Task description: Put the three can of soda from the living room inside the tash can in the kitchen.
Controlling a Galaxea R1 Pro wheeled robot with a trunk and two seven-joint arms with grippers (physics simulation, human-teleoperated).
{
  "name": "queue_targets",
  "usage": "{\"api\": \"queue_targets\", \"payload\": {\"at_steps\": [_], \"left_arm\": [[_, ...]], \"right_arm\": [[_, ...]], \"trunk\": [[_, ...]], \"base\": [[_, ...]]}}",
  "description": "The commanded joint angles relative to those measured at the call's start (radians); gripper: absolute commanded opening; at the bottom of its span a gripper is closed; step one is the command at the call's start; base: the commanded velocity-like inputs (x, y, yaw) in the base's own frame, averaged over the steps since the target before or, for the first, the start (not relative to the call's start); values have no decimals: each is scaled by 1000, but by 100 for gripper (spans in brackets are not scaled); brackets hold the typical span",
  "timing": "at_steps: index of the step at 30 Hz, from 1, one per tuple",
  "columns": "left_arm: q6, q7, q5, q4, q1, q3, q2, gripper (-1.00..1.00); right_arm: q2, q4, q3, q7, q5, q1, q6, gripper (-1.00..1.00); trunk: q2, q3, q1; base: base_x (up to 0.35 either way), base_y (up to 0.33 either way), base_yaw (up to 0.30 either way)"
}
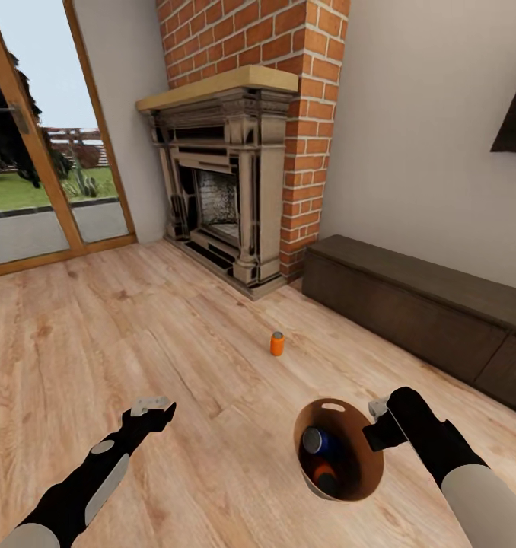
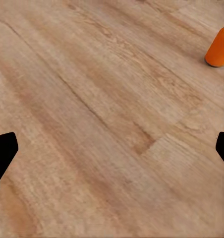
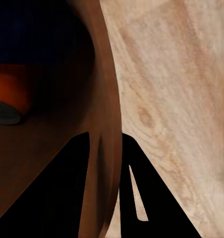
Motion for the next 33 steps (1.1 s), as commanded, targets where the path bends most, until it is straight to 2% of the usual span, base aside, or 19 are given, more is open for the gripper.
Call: {"api": "queue_targets", "payload": {"at_steps": [1,8,16,20,33], "left_arm": [[0,0,0,0,0,0,0,100],[0,0,0,0,-1,0,0,100],[0,0,0,2,-1,0,0,100],[0,0,0,5,0,0,0,100],[1,-1,1,9,-1,0,0,100]], "right_arm": [[0,0,0,3,-24,0,5,-100],[0,-2,-1,3,-25,0,5,-100],[3,-76,0,15,-28,2,5,-100],[7,-81,0,10,-27,3,5,-100],[2,-83,-2,4,-27,3,5,-100]], "trunk": [[0,0,0],[0,0,0],[0,0,0],[0,1,0],[0,6,0]], "base": [[153,-222,-18],[152,-231,-6],[151,-230,0],[164,-117,-3],[220,192,-197]]}}
